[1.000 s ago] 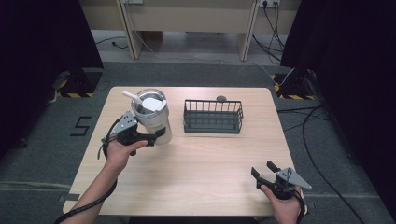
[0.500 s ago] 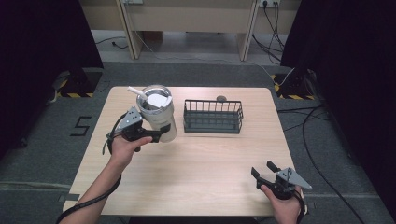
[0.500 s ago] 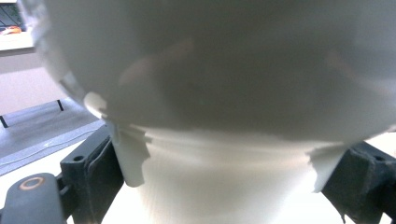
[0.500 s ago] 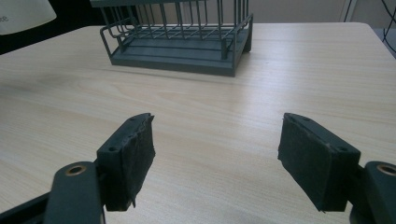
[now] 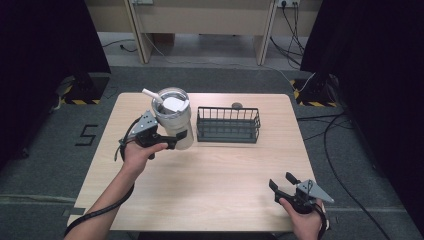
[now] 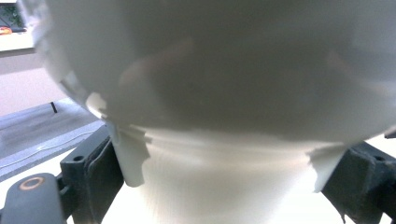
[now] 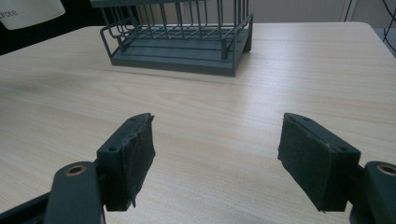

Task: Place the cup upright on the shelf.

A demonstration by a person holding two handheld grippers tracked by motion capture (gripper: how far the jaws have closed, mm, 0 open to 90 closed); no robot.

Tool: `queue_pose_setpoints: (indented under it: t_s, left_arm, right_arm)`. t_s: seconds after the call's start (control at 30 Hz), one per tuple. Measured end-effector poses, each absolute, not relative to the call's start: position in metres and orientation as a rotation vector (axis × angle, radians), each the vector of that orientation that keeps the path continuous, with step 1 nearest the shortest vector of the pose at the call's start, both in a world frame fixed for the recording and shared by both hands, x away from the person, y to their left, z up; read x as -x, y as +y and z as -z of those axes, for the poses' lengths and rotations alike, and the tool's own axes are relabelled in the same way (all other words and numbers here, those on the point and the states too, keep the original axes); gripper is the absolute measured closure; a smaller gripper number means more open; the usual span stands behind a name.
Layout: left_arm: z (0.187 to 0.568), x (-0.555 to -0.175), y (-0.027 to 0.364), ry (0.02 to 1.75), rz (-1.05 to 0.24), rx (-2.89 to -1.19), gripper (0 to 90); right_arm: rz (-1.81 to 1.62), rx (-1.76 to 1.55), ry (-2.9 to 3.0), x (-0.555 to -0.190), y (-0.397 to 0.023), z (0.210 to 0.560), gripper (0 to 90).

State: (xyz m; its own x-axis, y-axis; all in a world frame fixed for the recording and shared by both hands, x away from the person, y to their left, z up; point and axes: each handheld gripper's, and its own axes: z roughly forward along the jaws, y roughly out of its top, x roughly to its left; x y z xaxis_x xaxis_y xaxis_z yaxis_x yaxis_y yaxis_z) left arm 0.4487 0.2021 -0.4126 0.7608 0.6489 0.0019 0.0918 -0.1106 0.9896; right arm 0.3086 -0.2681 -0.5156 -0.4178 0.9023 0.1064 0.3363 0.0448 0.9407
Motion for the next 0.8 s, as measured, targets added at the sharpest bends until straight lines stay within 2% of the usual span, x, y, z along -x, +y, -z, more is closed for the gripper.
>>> queue_pose_setpoints:
  t_s: [0.8]
  left_arm:
    - [0.4, -0.463, 0.182, 0.57, -0.512, -1.64, 10.7]
  right_arm:
    - [-1.381, -1.236, 1.795, -0.309, -0.269, 0.516, 27.0]
